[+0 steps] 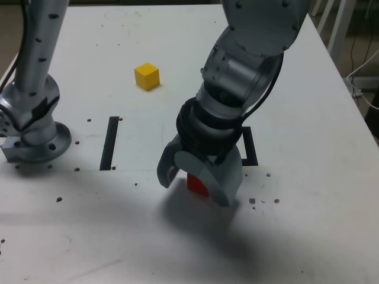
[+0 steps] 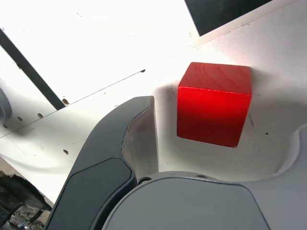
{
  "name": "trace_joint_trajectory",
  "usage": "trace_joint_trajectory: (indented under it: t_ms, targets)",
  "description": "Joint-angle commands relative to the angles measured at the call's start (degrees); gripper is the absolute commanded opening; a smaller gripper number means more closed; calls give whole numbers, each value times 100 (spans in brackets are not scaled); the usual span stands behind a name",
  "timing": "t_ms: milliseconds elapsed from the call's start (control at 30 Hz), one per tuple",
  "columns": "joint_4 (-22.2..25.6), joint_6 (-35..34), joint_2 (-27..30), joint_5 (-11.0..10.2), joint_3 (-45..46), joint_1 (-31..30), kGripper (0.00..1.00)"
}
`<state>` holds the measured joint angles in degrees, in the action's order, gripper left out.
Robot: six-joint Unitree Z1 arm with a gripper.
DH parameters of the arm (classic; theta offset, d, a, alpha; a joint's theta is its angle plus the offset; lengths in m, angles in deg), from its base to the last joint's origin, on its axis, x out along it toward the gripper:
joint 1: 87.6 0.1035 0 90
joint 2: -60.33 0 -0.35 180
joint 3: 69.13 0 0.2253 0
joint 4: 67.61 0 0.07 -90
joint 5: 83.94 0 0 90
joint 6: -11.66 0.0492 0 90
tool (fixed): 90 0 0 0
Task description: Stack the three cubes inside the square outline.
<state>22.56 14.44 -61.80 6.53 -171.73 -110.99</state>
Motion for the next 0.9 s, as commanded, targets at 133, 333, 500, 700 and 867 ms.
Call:
trace_joint_trajectory:
  t_ms: [133,333,500,700,867]
  targets:
    - [-57,47,-105,41,12,44,75]
    - [-135,48,-164,2,38,79,54]
    - [-252,111,-153,-72,32,80,35]
    - [-336,170,-152,-91,40,80,29]
    - [-331,171,-148,-89,42,80,29]
